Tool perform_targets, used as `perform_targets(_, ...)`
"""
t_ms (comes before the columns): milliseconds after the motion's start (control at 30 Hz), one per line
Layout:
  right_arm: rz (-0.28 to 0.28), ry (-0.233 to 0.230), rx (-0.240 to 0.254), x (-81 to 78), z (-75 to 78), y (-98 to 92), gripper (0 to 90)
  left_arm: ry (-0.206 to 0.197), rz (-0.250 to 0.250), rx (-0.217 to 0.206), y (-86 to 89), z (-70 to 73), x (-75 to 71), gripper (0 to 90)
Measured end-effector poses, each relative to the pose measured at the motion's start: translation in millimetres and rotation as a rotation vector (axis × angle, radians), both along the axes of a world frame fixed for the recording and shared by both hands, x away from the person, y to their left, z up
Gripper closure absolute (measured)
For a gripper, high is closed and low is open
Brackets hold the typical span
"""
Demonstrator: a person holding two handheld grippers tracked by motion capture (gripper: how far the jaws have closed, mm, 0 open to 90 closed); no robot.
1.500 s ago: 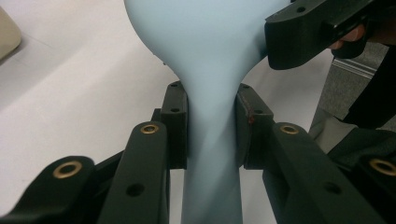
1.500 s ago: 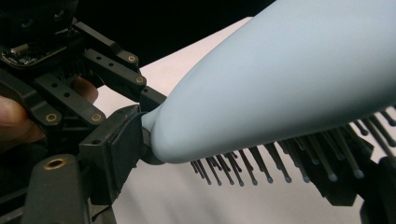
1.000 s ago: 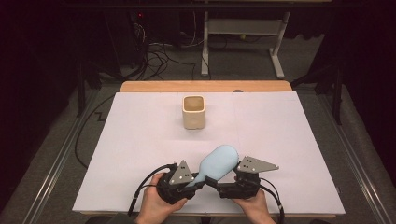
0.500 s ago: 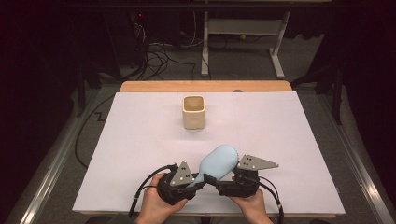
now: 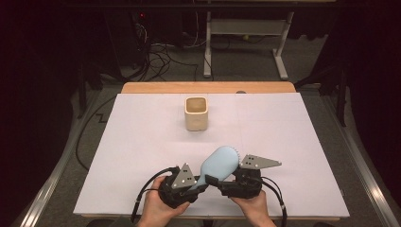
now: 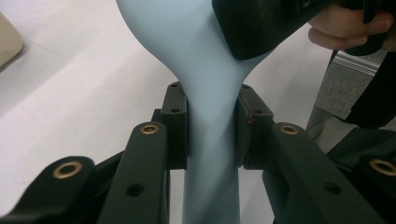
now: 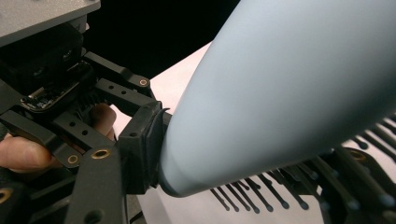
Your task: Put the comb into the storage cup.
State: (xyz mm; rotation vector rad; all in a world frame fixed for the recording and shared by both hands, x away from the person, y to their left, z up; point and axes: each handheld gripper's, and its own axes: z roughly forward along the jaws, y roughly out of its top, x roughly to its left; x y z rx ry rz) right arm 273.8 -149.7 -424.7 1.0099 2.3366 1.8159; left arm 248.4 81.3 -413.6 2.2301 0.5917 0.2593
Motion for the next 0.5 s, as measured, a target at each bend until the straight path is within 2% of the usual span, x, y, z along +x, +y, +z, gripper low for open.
perform_targets(400,0.044,0.024,0.013,-0.2,4.6,-0.8,50.6,-0.009,0.000,0.000,-0.8,1.7,-0.8,70.0)
perform_targets(500,0.054,0.036,0.028,1.1,4.9,-0.4,52.2,-0.016,0.007,-0.001,0.0,3.1,-1.4,70.1)
